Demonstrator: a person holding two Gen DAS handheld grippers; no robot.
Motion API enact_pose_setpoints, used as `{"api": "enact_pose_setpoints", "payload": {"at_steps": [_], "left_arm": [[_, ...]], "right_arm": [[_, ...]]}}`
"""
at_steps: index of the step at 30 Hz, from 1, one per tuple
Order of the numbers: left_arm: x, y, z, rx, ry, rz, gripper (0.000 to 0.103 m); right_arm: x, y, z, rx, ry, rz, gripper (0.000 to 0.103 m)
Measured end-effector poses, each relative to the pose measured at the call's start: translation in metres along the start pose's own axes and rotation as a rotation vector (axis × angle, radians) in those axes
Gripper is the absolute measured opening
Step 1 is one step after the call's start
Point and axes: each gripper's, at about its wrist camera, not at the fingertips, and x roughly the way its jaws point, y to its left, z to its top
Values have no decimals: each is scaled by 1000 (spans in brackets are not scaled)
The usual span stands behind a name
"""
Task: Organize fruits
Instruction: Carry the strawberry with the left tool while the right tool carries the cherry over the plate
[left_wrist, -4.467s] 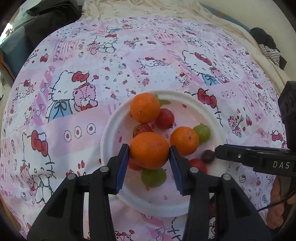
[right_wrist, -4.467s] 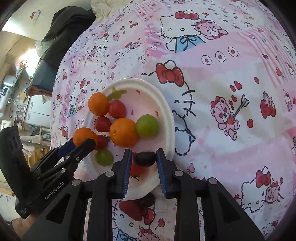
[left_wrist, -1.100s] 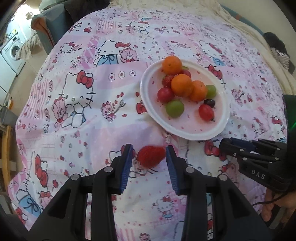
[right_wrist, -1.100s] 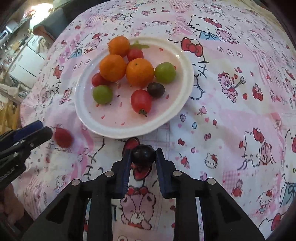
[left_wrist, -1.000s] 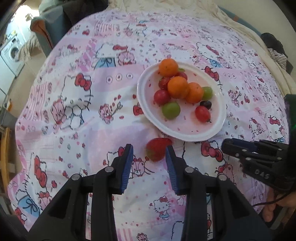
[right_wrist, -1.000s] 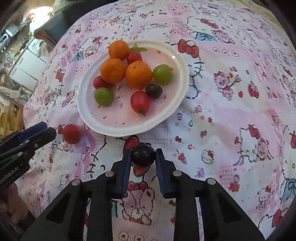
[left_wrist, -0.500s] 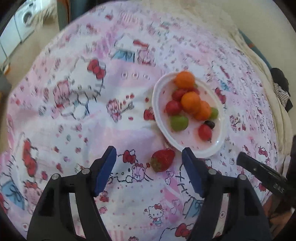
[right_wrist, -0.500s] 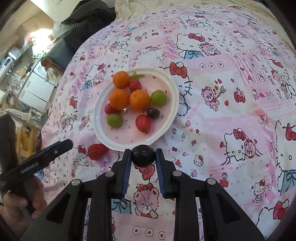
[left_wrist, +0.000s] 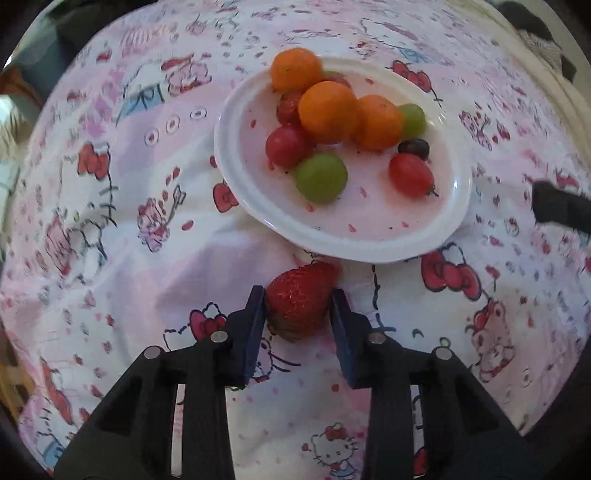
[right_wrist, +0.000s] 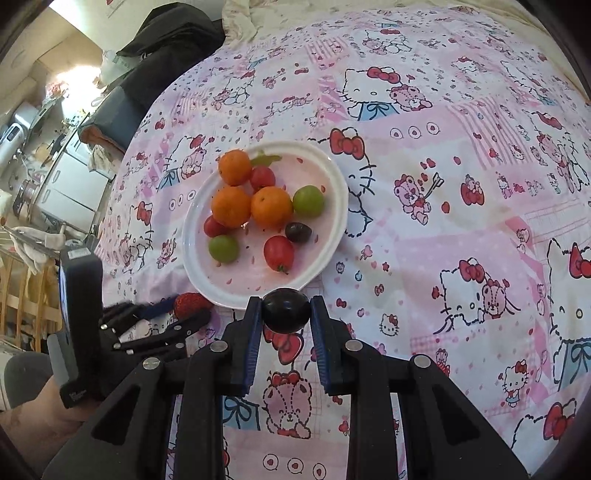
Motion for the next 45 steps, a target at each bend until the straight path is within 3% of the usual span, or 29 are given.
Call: {"api": "enact_pose_setpoints", "payload": {"at_steps": [7,14,20,24,29,35,45], "left_arm": [[-24,0,-9,-75,-27,-25,29],[-76,26,-14,-164,-166,-66,29],[-110,52,6,-240,-283,-99,29],[-119,59,26,-236,-316,-96,29],[-113,63,50,-225,-309,-93,29],[-87,65,76,-213,-280,-58,29],[-27,60,92,-187,-239,-44,29]], "right_arm": [[-1,3,0,-6,-3,4,27],[-6,7,1,-5,-15,15,27],[-19,7,6,3,-61,64,27],[-30,3,17,29,-98,118,27],[-30,-3,40,50,-116,152,27],[-10,-6,65,34,-94,120,27],[45,-21,74,41,13,58,27]]}}
